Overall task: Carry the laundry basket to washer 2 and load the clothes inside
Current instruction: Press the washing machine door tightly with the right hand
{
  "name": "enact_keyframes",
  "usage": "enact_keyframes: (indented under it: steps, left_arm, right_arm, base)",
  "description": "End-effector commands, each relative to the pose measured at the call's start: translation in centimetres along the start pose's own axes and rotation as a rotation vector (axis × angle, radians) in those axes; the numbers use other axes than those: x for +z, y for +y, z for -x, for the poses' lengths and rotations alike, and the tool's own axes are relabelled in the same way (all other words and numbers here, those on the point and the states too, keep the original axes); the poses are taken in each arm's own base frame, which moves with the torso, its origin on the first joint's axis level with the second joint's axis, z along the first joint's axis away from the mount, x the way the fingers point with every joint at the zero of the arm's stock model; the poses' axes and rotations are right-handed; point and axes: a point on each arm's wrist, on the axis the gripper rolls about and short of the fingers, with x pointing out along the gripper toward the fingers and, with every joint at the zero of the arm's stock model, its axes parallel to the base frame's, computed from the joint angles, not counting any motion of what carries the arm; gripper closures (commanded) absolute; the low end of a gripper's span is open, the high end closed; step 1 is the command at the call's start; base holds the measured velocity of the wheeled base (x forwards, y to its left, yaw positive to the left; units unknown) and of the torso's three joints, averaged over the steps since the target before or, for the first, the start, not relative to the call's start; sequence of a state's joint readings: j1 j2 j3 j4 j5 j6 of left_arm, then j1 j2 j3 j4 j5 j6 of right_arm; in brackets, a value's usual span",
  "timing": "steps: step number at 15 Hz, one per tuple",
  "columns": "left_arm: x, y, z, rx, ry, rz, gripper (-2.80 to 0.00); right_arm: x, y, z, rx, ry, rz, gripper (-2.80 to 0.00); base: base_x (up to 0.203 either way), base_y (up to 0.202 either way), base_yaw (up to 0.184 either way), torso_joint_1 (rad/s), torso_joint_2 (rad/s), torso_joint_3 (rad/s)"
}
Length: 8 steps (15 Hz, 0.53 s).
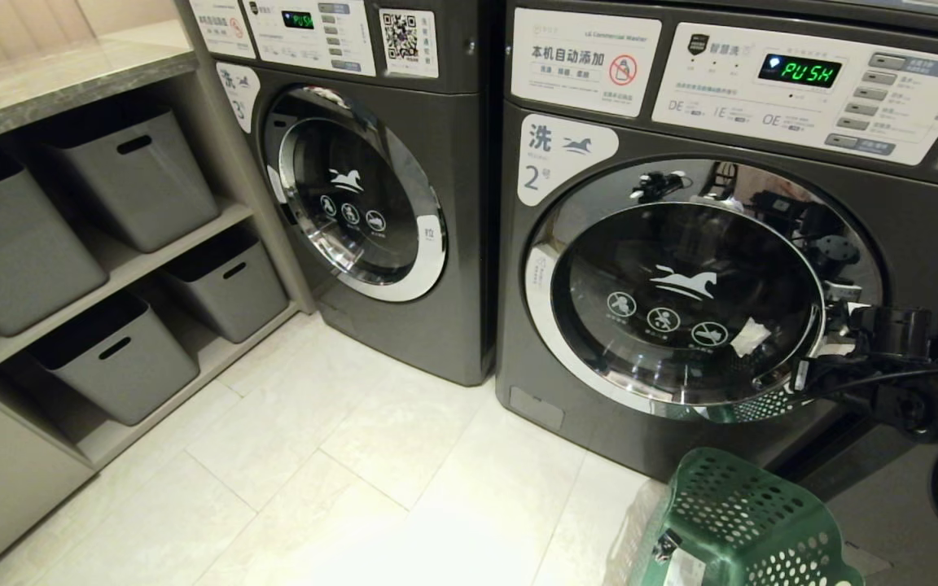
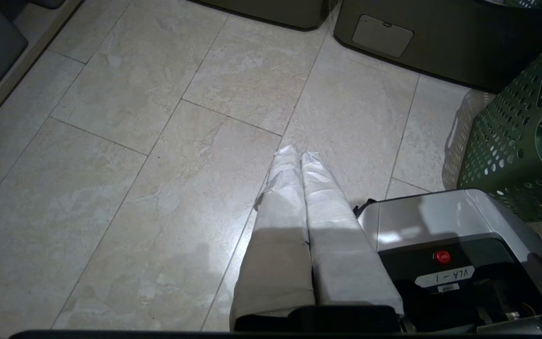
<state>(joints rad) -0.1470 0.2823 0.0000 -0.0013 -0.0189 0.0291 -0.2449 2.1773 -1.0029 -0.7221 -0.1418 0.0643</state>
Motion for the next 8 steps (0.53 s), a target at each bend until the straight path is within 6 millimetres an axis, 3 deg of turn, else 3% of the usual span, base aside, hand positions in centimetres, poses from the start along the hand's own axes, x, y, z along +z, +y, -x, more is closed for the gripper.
enact_keyframes:
  steps: [1, 8]
  left_arm:
    - [0.0, 0.0, 0.0, 0.000, 0.003, 0.000, 0.00]
    - [0.0, 0.0, 0.0, -0.001, 0.004, -0.001, 0.00]
  right_arm:
    - [0.1, 0.2, -1.4, 0.000, -0.020, -0.004, 0.00]
    - [1.6, -0.3, -2.1, -0.015, -0.073, -0.011, 0.00]
  base:
    - [0.000, 0.000, 0.000, 0.000, 0.00, 0.000]
    - [0.000, 0.000, 0.000, 0.000, 0.00, 0.000]
